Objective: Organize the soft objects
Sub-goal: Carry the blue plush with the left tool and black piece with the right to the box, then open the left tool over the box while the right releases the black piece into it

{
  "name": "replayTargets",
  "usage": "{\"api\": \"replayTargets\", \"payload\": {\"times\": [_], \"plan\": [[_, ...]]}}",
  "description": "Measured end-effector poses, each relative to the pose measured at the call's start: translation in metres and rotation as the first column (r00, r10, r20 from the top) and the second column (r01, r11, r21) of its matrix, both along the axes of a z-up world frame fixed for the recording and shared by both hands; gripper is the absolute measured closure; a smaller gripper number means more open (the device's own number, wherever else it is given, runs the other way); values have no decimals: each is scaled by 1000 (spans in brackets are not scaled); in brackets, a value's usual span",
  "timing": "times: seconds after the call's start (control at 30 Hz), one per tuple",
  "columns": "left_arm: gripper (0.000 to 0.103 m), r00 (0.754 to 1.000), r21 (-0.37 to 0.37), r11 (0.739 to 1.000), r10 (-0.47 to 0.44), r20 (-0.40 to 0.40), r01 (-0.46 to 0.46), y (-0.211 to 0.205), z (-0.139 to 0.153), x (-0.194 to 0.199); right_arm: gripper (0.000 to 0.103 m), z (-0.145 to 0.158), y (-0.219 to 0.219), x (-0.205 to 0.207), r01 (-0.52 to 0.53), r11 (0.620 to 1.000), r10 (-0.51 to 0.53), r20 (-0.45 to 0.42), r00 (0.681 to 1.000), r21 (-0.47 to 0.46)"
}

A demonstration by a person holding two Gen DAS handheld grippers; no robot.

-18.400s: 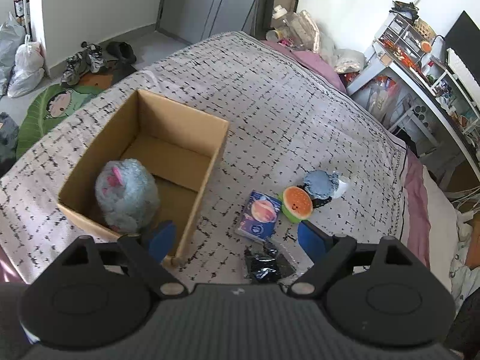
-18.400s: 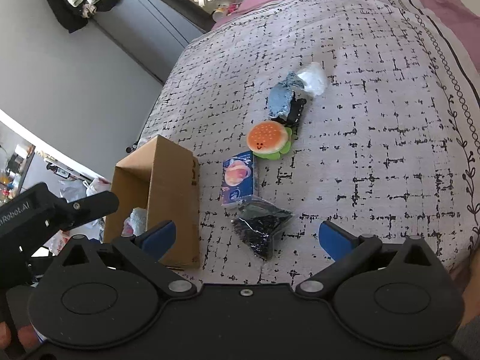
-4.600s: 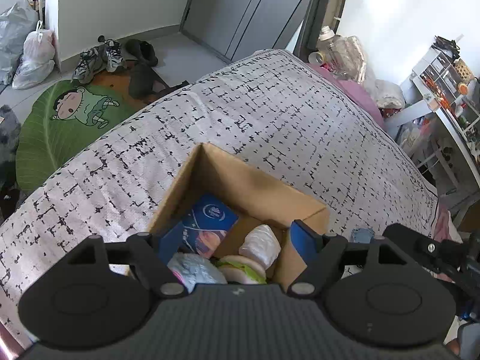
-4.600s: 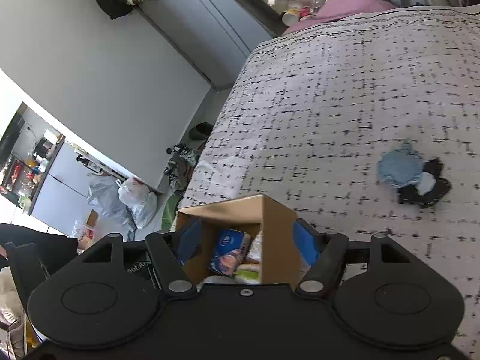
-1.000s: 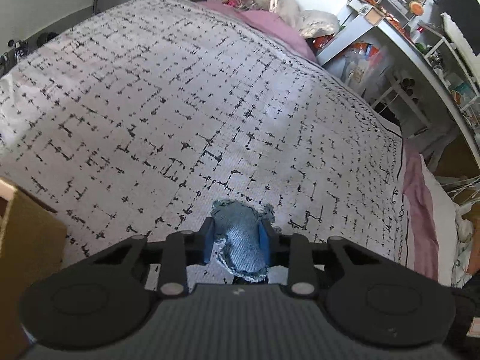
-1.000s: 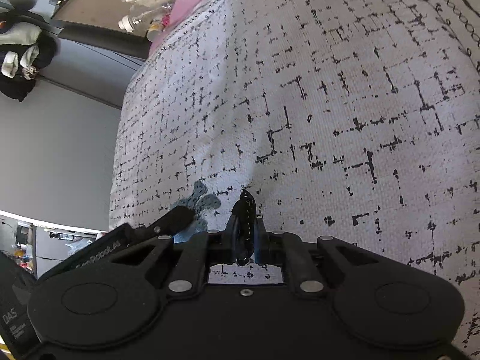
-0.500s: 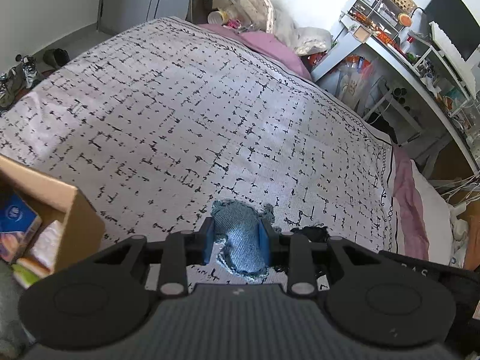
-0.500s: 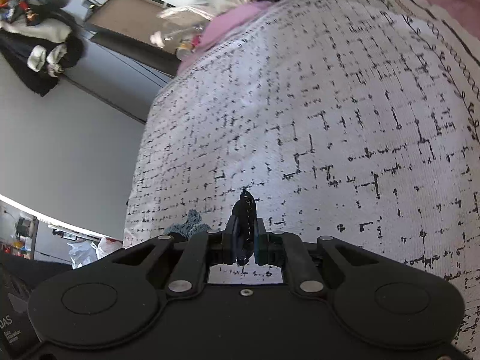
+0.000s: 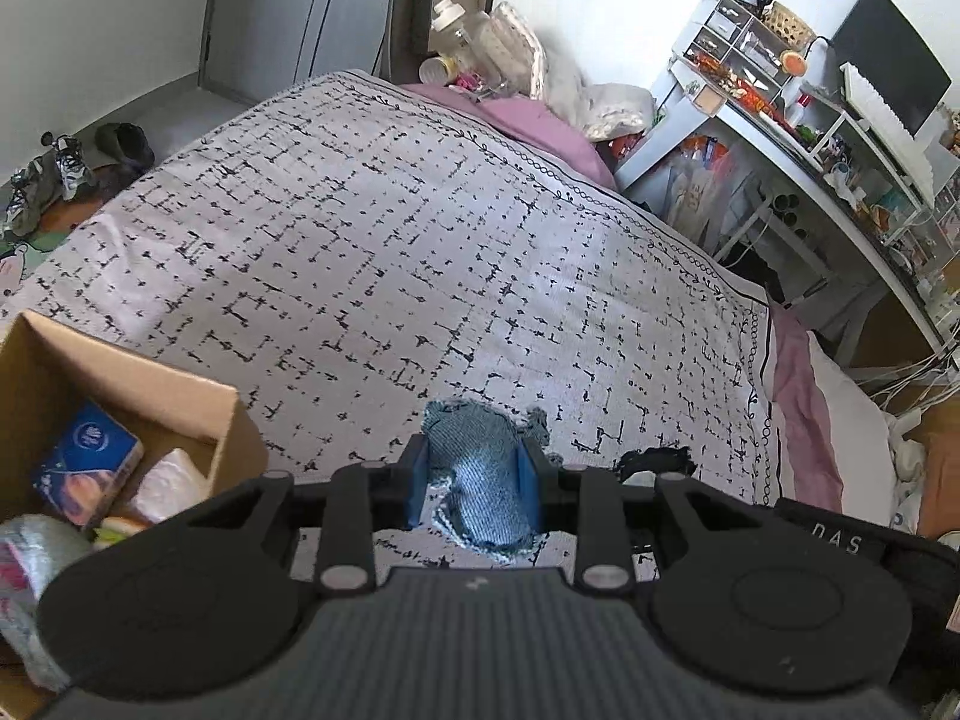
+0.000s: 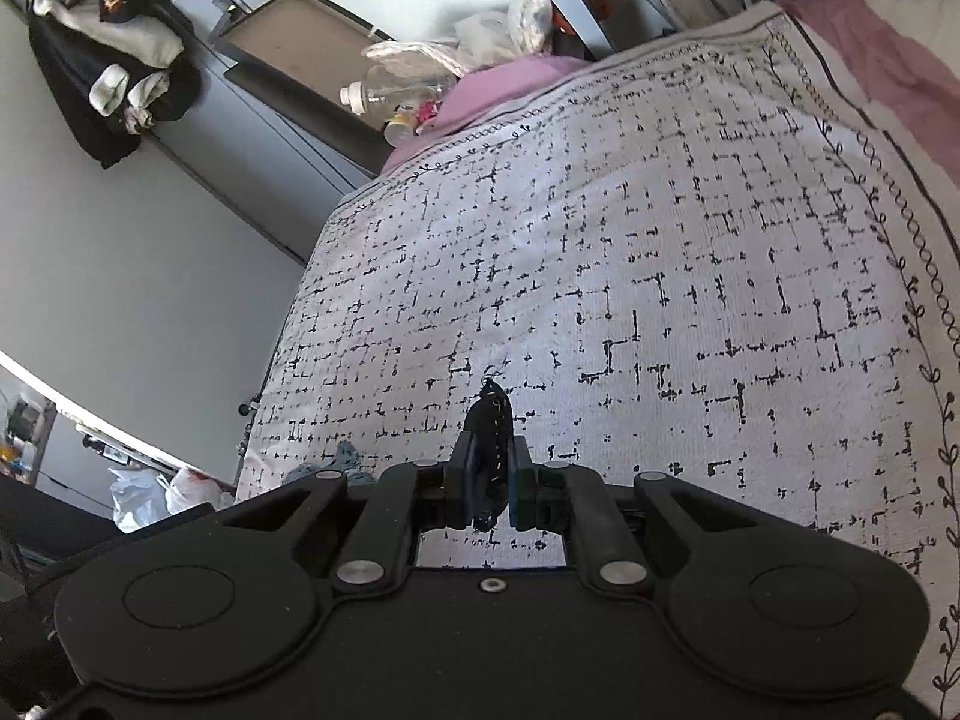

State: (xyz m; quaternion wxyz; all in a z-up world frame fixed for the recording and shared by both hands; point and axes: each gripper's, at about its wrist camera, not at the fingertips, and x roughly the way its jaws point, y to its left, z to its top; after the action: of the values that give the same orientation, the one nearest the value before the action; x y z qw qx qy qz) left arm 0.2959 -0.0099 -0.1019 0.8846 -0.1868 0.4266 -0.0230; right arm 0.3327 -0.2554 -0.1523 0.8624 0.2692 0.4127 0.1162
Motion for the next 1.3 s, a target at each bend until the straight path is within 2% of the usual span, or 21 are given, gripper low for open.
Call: {"api": "replayTargets", "payload": {"times": [0.33,0.73,1.03,1.3], "plan": [[73,1000,12,1000,20,22,-20,29,15,-22,93,19,15,-11,-22,998,25,70,997,-53],[73,995,49,995,87,37,-89,93,28,-42,93,41,40,-25,-55,995,66,144,987,-78],[72,993,62,991,118,22,-119,127,22,-49,93,52,61,-31,-78,994,91,183,979,-80],[72,991,63,989,134,-1,-133,149,16,-53,93,55,94,-32,-158,985,169,193,967,-70]]}}
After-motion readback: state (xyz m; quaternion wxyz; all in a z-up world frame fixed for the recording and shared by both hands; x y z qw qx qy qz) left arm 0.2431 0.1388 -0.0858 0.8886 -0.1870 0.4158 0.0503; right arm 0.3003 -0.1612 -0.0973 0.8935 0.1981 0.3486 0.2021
